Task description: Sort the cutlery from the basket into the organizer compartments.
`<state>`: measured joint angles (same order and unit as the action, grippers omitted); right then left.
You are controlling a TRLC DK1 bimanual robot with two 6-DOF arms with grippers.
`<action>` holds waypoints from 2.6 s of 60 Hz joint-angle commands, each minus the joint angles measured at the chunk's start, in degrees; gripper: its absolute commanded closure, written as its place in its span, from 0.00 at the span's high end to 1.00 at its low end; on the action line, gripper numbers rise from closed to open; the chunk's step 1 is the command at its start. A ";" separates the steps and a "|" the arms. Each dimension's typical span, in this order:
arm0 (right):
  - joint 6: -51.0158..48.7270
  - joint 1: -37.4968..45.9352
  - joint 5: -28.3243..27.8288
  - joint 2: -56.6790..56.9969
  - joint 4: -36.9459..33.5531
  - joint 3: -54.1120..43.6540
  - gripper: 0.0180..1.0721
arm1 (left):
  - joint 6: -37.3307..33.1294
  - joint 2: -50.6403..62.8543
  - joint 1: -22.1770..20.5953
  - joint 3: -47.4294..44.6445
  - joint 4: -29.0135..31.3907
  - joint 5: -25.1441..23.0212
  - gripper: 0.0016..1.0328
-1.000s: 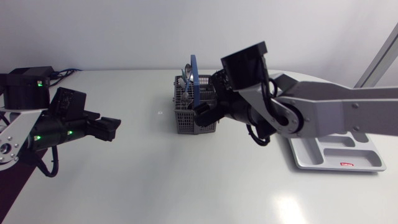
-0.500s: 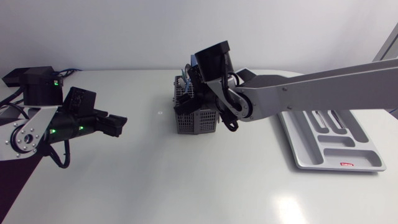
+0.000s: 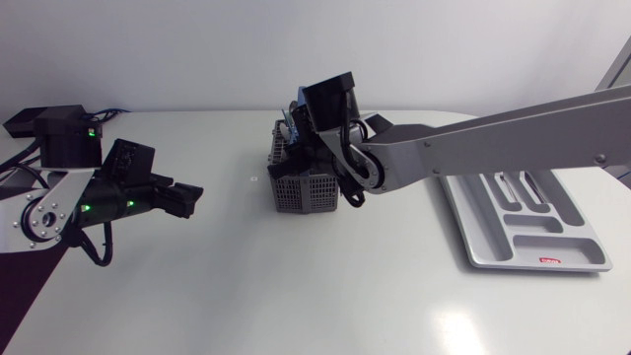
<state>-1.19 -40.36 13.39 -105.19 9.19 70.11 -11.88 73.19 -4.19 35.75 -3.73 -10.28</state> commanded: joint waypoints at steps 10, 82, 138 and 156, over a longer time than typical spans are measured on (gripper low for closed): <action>-2.50 -0.25 -1.43 9.91 -0.40 -10.78 0.19 | -1.13 0.46 -0.12 0.99 0.04 -0.35 0.80; -13.93 6.61 -16.55 58.69 -18.42 -41.19 0.23 | 1.42 36.50 -4.43 36.32 4.34 -17.40 0.43; -17.35 15.13 -22.79 34.17 -1.90 -43.56 0.09 | -5.26 54.87 -6.19 56.89 23.94 -40.78 0.21; -16.30 16.54 -21.56 28.63 3.11 -40.31 0.09 | -13.43 47.66 -6.10 46.34 26.14 -43.51 0.21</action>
<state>-18.06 -23.97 -8.32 -73.89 9.91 27.31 -22.37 124.20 -9.23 86.30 20.49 -50.70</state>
